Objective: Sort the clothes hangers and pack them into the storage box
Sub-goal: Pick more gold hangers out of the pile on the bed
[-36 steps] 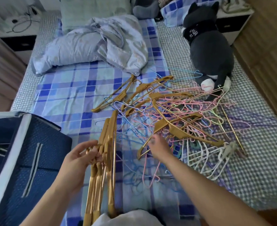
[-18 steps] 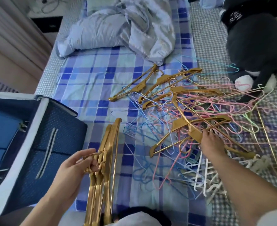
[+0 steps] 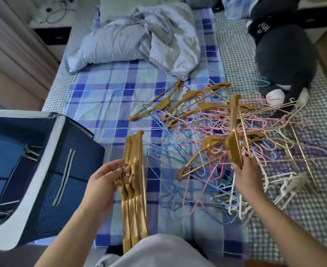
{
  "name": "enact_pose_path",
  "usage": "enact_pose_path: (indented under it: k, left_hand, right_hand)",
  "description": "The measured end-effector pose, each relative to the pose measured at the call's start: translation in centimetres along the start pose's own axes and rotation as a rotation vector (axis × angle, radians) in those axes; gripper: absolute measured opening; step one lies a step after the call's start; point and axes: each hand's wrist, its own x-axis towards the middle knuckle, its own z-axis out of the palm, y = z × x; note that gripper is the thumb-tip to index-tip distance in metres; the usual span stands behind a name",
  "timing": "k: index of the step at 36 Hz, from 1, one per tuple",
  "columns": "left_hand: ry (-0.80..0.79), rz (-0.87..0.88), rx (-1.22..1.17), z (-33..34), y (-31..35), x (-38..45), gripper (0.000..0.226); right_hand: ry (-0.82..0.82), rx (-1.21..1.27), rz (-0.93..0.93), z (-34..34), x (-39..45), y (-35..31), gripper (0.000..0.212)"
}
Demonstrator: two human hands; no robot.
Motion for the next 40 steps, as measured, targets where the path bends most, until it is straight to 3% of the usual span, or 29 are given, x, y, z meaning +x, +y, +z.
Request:
enact_pose_path:
  k: [4, 6, 9, 11, 15, 19, 22, 26, 31, 36, 38, 40]
  left_hand:
    - [-0.036, 0.01, -0.021, -0.3, 0.6, -0.6, 0.026]
    - [-0.048, 0.032, -0.009, -0.8, 1.0, -0.9, 0.027]
    - [-0.06, 0.069, 0.033, -1.3, 1.5, -1.0, 0.027]
    - [-0.067, 0.092, 0.076, -1.7, 1.9, -1.1, 0.028]
    - [-0.082, 0.143, 0.099, -2.3, 2.3, -1.3, 0.03]
    - [-0.094, 0.183, 0.106, -2.3, 2.1, -1.9, 0.029]
    - [-0.126, 0.21, 0.112, -2.3, 2.1, -2.8, 0.028]
    - [-0.185, 0.241, 0.105, -2.2, 2.4, -4.5, 0.026]
    - [-0.226, 0.211, 0.064, -2.4, 2.5, -6.5, 0.025]
    - [-0.232, 0.212, 0.055, -3.0, 2.7, -7.6, 0.029]
    - [-0.222, 0.205, 0.039, -3.4, 2.9, -7.9, 0.028]
    - [-0.206, 0.195, 0.016, -4.2, 3.2, -8.1, 0.026]
  right_hand:
    - [-0.018, 0.135, -0.077, -0.6, -3.3, -5.2, 0.023]
    - [-0.026, 0.123, -0.167, -1.4, -4.2, -7.7, 0.037]
    - [-0.005, -0.116, -0.236, -3.2, -3.7, -10.5, 0.051]
    - [0.082, -0.359, -0.269, -5.0, -2.9, -12.0, 0.044]
    - [0.233, -0.589, -0.438, -8.0, -1.8, -14.6, 0.008]
    - [0.037, -0.788, -0.681, -7.5, -1.9, -17.8, 0.01]
    - [-0.11, -0.804, -0.863, -5.1, -2.9, -20.5, 0.015]
    - [-0.261, -0.769, -1.009, -1.7, -4.4, -23.7, 0.018]
    - [-0.4, -0.702, -0.971, 1.4, -5.6, -26.2, 0.035]
    - [-0.489, -0.576, -0.944, 3.0, -5.9, -26.1, 0.032]
    - [-0.397, -0.306, -0.881, 3.8, -6.6, -25.9, 0.026]
    - [-0.181, 0.017, -0.739, 4.5, -7.6, -25.6, 0.029]
